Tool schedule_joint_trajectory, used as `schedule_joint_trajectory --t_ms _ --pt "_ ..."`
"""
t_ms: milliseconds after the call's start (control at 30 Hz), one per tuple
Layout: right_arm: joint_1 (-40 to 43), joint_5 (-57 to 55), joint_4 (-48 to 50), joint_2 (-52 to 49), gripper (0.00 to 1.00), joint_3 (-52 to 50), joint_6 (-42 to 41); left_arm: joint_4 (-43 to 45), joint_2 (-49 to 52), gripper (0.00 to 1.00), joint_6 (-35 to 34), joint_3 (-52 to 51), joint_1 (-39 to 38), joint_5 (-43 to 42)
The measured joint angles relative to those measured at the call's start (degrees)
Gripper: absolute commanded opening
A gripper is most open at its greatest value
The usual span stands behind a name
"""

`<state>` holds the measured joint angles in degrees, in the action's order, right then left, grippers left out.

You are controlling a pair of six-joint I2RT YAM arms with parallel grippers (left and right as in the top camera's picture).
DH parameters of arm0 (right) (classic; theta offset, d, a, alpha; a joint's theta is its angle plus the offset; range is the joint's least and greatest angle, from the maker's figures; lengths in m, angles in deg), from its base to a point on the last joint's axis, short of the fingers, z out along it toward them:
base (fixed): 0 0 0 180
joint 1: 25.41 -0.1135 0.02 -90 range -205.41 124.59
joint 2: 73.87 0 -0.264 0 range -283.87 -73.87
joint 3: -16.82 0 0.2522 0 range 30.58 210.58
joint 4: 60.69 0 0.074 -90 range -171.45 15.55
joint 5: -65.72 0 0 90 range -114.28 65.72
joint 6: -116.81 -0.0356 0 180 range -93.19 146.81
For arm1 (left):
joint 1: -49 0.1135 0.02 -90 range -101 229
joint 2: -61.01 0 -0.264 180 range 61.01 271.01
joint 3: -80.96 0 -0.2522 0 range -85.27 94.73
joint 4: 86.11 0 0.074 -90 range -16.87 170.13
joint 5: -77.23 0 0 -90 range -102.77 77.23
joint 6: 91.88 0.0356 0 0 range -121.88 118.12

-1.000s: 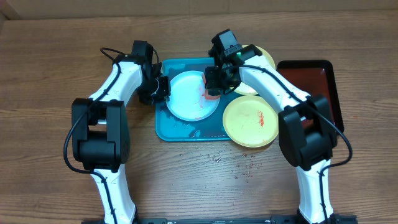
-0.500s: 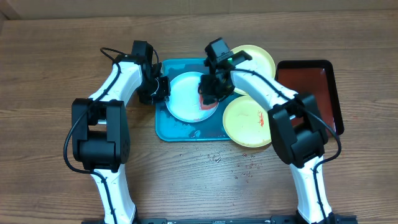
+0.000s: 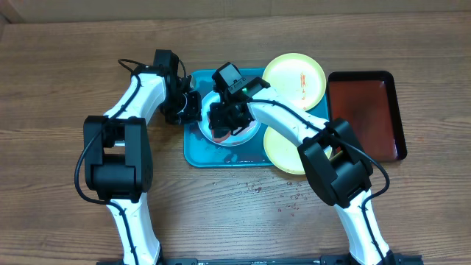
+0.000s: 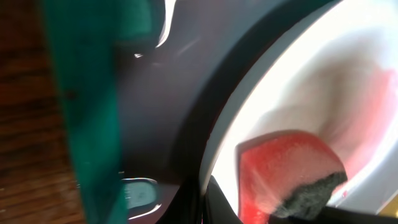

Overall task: Clean dirty plates on tray and stack at the side
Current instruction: 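Scrub the white plate with the sponge while the left gripper holds it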

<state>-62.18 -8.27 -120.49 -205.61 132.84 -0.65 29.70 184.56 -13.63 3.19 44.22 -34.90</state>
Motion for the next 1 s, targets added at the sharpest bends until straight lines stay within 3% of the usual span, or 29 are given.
schedule_joint_trajectory --t_ms 300,667,1000 --pt "3.10 -11.10 -5.60 0.35 0.04 1.29 0.42 0.44 0.13 0.04 -0.04 0.00 -0.98 -0.83" --pt "6.01 -21.42 -4.92 0.42 0.04 2.01 5.14 0.04 0.13 0.04 -0.07 0.02 -0.98 -0.61" --pt "6.23 -12.96 5.55 -0.02 0.04 1.42 7.37 -1.25 0.13 0.04 -0.09 0.02 -0.74 0.48"
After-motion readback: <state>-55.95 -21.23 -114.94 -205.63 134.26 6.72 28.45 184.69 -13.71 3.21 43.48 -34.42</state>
